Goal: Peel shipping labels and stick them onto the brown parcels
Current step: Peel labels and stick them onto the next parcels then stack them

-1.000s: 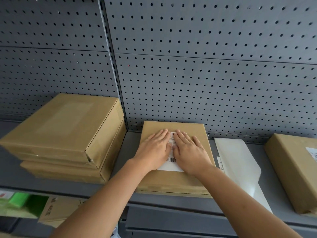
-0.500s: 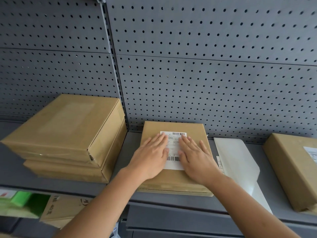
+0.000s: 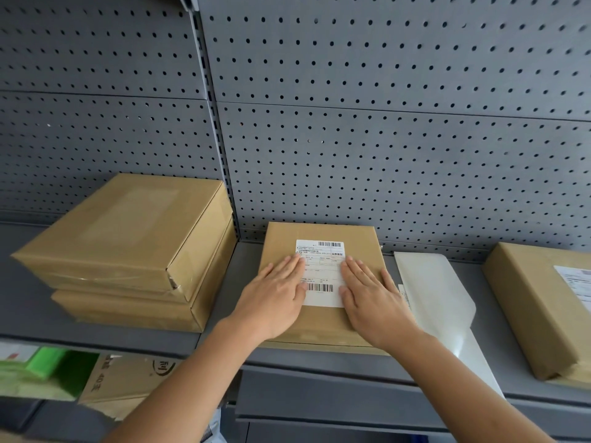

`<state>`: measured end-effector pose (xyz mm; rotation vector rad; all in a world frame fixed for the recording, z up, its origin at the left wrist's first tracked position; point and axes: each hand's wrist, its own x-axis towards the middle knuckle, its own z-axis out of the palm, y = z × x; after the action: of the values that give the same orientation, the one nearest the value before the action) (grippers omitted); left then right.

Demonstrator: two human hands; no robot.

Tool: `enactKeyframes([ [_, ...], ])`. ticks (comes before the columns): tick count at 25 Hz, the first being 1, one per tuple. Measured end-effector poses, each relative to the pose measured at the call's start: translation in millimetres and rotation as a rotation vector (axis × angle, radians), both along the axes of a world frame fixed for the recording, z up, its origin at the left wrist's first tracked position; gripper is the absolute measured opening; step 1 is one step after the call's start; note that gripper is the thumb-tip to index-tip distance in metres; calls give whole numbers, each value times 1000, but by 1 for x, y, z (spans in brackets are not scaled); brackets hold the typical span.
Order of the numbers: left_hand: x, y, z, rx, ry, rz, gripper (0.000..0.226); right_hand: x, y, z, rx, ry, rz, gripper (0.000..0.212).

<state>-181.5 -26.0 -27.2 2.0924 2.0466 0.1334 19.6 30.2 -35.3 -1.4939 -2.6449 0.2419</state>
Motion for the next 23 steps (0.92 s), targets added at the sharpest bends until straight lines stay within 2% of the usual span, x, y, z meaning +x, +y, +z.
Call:
enactKeyframes([
  [2, -7, -5, 0, -3, -6, 36, 59, 9, -1, 1, -26, -9, -45, 69],
  [4, -8, -14, 1, 14, -20, 35, 59, 14, -6, 4, -12, 12, -48, 69],
  [7, 8, -34, 3, 38, -56, -49, 59, 8, -31, 7, 33, 67, 82, 78],
  [11, 24, -49, -3, 38, 49, -126, 64, -5, -60, -11, 102, 35, 198, 67],
  [15, 21, -52, 0, 28, 40, -89, 76, 6, -56, -17, 121, -26, 149, 69],
  [18, 12, -57, 0, -7, 48, -17, 68, 28, -50, -15, 136, 0, 81, 79],
  [20, 0, -60, -2, -15, 37, 64, 63, 47, -45, -13, 80, -3, 6, 88],
  [23, -15, -62, -2, 2, -78, 218, 70, 72, -35, -9, -25, 22, -125, 84],
])
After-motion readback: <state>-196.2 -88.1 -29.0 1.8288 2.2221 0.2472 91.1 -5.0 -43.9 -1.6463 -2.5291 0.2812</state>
